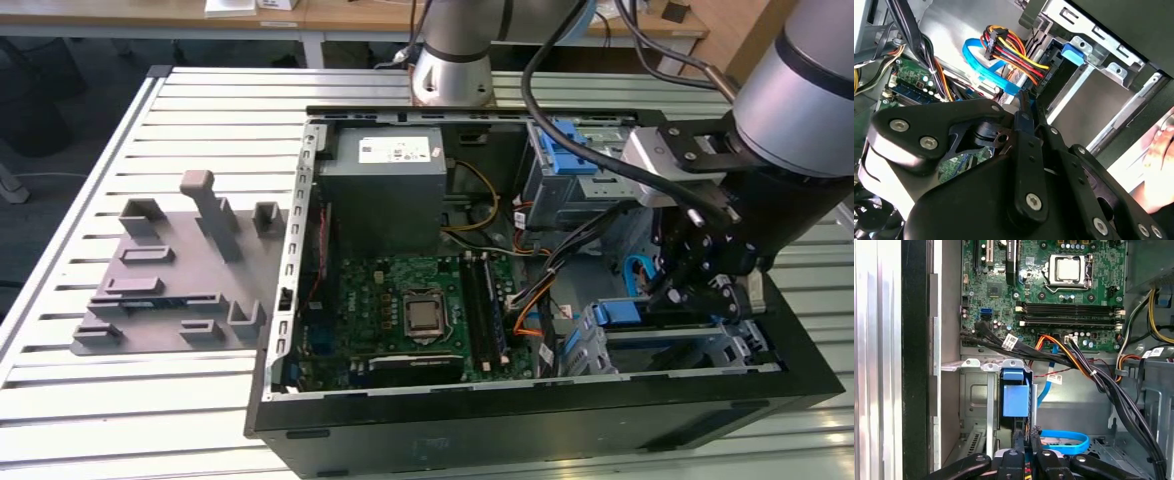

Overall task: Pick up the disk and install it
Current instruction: 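Insert the second disk wire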

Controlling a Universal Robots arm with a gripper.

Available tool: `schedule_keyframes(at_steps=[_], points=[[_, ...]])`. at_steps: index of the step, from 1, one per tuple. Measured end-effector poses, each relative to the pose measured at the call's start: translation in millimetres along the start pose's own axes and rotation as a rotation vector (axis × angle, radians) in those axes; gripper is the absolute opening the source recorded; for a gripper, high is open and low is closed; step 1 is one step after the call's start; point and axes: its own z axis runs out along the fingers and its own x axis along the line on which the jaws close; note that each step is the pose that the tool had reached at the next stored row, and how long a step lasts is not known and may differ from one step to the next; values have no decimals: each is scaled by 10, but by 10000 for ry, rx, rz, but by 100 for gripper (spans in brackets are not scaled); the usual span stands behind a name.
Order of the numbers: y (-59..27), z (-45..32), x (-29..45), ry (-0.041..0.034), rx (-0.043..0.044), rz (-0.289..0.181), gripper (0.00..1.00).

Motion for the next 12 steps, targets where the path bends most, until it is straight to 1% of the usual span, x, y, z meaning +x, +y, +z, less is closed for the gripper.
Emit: schedule_keyframes(at_steps=[5, 8, 10, 12], points=[[0, 5, 2, 1, 3, 118, 16], [0, 11, 3, -30, 4, 143, 16], [1, 15, 7, -64, 4, 154, 16], [1, 21, 14, -73, 3, 161, 16]])
